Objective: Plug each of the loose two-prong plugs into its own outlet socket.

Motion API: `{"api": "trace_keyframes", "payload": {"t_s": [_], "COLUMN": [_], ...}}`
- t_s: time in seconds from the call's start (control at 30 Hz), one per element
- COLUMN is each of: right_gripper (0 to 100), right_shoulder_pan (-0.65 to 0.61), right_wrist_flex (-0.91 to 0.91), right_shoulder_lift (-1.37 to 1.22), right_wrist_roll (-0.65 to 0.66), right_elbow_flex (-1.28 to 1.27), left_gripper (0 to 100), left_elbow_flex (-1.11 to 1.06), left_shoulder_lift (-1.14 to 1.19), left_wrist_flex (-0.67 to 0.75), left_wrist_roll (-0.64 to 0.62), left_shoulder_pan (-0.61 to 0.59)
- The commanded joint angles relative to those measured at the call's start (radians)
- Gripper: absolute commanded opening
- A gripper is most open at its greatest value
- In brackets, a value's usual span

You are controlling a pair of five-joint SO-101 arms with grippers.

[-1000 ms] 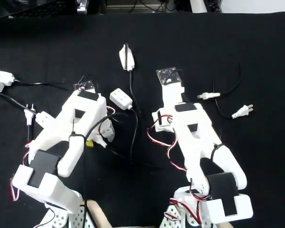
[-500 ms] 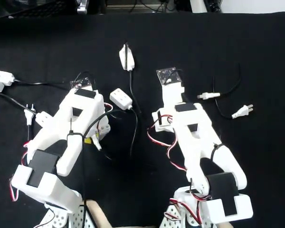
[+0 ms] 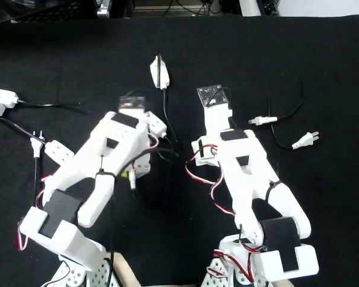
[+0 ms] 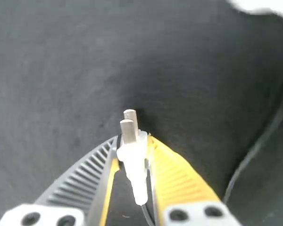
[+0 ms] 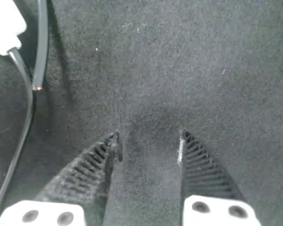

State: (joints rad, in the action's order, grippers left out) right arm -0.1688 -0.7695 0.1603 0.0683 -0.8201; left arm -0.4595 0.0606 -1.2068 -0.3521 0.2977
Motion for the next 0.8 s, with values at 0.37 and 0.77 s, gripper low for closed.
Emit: {"api": "trace_keyframes", "payload": {"t_s": [0.37, 0.77], "right_gripper": [19.0, 6.7], "right_shoulder_pan": [0.272, 0.206], "right_wrist_flex": [0.005, 0.018], "right_shoulder_lift": [0.102, 0.404], "right_wrist_roll": [-0.1, -0.072], "right_elbow_flex": [0.084, -0.067], "left_gripper": [3, 3], "left_elbow_flex": [-0.208, -0.601], "left_shoulder_lift": [-0.399, -0.801], "left_wrist_flex": [0.338, 0.557], "left_wrist_roll": [0.463, 0.801], "left_shoulder_pan": [-0.053, 0.2]}}
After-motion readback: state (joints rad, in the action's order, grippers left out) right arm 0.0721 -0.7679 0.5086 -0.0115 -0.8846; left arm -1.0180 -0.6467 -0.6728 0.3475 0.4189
